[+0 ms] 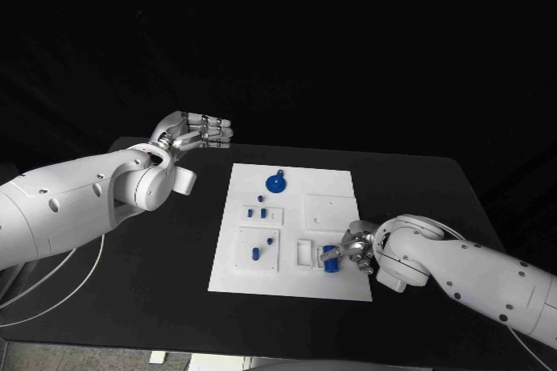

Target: Assemble the parts on the task board

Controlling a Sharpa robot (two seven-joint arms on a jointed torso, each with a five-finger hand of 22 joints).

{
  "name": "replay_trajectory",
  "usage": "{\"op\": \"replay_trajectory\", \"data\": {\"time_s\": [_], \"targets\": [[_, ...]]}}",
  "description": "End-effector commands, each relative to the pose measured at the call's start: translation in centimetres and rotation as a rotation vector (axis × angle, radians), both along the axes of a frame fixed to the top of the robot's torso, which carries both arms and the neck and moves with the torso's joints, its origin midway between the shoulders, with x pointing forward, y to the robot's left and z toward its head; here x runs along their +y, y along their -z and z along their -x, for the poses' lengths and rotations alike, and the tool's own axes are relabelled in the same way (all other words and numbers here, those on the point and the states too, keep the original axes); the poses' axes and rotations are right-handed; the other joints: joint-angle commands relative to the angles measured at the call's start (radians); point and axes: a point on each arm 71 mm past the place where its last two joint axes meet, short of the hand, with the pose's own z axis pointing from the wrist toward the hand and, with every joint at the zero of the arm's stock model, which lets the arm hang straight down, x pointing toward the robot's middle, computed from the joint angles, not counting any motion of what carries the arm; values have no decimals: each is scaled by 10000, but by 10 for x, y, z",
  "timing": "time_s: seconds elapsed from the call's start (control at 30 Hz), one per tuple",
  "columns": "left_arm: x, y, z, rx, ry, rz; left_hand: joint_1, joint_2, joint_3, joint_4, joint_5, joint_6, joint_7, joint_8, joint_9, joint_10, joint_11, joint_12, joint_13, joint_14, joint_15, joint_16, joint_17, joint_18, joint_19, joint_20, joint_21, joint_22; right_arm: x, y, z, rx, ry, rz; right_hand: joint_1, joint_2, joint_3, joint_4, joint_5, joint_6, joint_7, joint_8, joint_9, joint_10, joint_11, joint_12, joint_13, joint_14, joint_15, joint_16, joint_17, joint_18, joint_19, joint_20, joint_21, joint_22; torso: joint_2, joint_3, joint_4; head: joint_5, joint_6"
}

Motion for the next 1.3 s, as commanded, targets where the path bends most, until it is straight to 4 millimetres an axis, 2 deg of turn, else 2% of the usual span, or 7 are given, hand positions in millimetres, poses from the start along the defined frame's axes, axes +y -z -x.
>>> {"op": "replay_trajectory", "data": {"time_s": [0.03, 0.27, 0.5, 0.73, 0.87, 1.3], "targets": [[-2, -1, 0, -3, 142, 79, -47, 57, -51, 27, -24, -56, 13, -17, -9, -33, -1, 6, -9, -51, 22, -46, -10, 124, 81, 15, 37, -12, 10, -4, 4, 308, 328, -769, 46, 61, -88, 20, -37, 88, -5, 23, -5077, 41, -7, -60, 200, 21, -32, -42, -14, 78, 517, -21, -38, 9, 4, -5, 9, -24, -3], [-2, -1, 0, -3, 141, 78, -39, 59, -55, 34, -8, -53, 11, -14, -8, -31, -2, 5, -9, -42, 18, -46, -9, 125, 84, 13, 38, -13, 17, -21, 2, 69, 356, -1272, 90, 25, -145, 73, 10, 114, -15, 26, -5079, 47, -14, -63, 198, 20, -38, -55, -19, 77, 517, -27, -39, 6, 4, -26, 32, -31, 2], [-3, -1, 0, 0, 147, 78, -39, 59, -55, 34, -8, -53, 11, -14, -8, -31, -2, 5, -9, -42, 18, -46, -9, 125, 84, 13, 38, -13, 23, -25, 2, 87, 265, -1448, 101, -1, -179, 123, 24, 144, -23, 25, -5079, 48, -19, -76, 193, 16, -42, -75, -30, 73, 515, -31, -38, 6, 8, -21, 39, -29, 0], [-3, 0, 0, 6, 147, 75, -49, 55, -65, 51, -11, -57, 11, -14, -8, -33, -1, 5, -9, -44, 20, -46, -9, 124, 83, 15, 36, -15, 26, -23, 0, 238, 141, -1410, 101, -16, -212, 178, 19, 158, -25, 24, -5079, 46, -19, -83, 192, 16, -45, -84, -30, 68, 512, -32, -37, 9, 10, -26, 31, -36, 3], [-4, 0, 0, 17, 168, 77, -57, 56, -73, 68, -10, -57, 11, -13, -8, -35, -1, 5, -9, -45, 21, -45, -9, 124, 86, 17, 35, -16, 27, -19, -2, 442, 6, -1288, 103, -17, -246, 220, 6, 155, -21, 24, -5080, 25, -14, -113, 181, 9, -38, -109, -45, 63, 504, -27, -71, -2, 15, -14, 49, -47, 1], [-5, 0, 0, 51, 202, 75, -63, 46, -91, 100, -17, -66, 13, -15, -8, -45, 3, 5, -9, -56, 26, -45, -9, 123, 81, 22, 30, -20, 36, -8, -3, 392, -648, -620, 103, -10, -452, 361, -22, 148, -16, 26, -5076, -12, -7, -173, 151, 5, -37, -170, -39, 62, 501, -27, -151, -3, 22, -13, 55, 22, -24]]}}
